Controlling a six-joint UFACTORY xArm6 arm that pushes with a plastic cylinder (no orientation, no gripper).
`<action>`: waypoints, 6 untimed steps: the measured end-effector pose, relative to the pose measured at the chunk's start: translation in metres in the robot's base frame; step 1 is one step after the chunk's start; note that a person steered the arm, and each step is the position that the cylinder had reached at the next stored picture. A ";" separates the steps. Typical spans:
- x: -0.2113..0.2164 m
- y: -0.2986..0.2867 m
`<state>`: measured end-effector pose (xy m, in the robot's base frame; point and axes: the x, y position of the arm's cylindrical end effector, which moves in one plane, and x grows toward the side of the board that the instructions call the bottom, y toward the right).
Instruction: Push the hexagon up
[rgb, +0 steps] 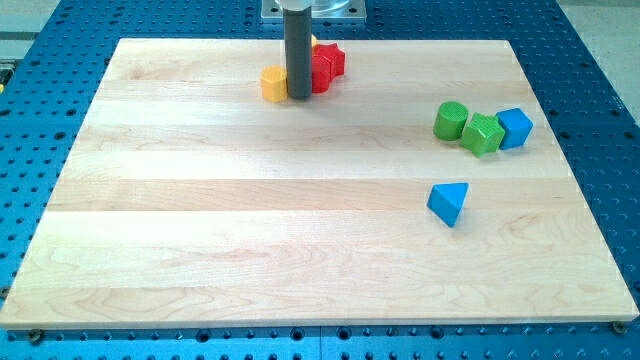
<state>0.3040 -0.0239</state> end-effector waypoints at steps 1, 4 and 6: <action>0.028 0.003; -0.021 -0.052; 0.023 -0.085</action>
